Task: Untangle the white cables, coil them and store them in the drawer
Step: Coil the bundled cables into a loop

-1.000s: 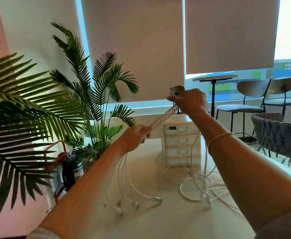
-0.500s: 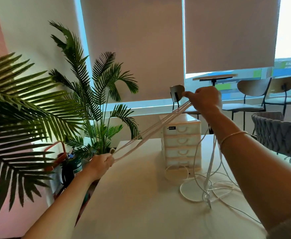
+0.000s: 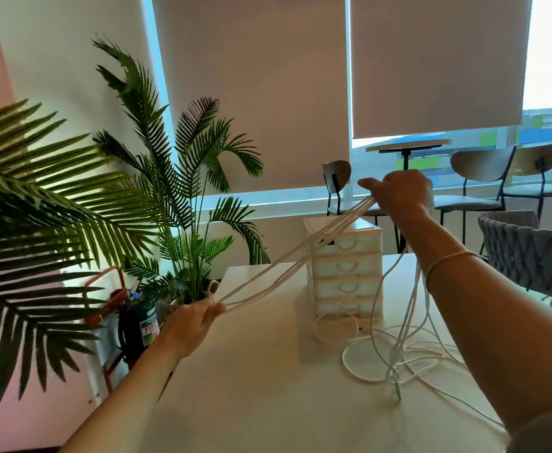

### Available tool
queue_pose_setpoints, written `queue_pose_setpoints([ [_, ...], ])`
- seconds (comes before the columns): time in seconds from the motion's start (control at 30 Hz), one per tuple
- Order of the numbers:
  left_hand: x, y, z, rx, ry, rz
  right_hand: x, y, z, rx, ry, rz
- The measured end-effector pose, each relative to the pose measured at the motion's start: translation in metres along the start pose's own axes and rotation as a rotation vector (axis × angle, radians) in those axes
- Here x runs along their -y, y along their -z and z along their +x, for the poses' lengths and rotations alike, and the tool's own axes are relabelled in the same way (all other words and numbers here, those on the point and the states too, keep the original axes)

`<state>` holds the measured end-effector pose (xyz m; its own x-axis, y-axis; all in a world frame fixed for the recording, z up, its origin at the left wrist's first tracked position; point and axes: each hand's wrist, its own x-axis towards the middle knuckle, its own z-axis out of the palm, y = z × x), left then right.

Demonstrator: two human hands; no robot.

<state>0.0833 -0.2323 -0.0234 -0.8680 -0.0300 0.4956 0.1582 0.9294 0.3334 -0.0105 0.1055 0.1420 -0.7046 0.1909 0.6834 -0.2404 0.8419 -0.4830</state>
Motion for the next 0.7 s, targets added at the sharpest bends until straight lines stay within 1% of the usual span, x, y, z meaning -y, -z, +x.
queue_pose_setpoints([
  [0.07, -0.001, 0.003, 0.002, -0.013, 0.052, -0.061, -0.004, 0.000, 0.000, -0.010, -0.009, -0.012],
  [0.2, -0.007, 0.013, 0.002, -0.038, 0.179, -0.260, -0.010, 0.004, 0.001, -0.044, -0.053, -0.022],
  [0.3, -0.012, 0.017, -0.003, 0.012, 0.261, -0.469, -0.010, 0.006, 0.003, -0.052, -0.076, 0.007],
  [0.33, -0.013, 0.017, -0.005, 0.042, 0.289, -0.506, -0.009, 0.006, 0.002, -0.052, -0.077, 0.006],
  [0.47, -0.009, 0.014, -0.008, 0.165, 0.350, -0.610, -0.009, 0.006, 0.005, -0.041, -0.069, 0.025],
  [0.57, -0.009, 0.008, -0.010, 0.223, 0.407, -0.720, -0.014, 0.005, 0.005, -0.035, -0.033, -0.016],
  [0.63, -0.011, 0.003, -0.009, 0.229, 0.438, -0.698, -0.021, 0.002, 0.002, -0.002, -0.025, -0.086],
  [0.7, -0.009, -0.003, -0.007, 0.178, 0.490, -0.674, -0.032, -0.002, -0.006, 0.059, 0.007, -0.188],
])
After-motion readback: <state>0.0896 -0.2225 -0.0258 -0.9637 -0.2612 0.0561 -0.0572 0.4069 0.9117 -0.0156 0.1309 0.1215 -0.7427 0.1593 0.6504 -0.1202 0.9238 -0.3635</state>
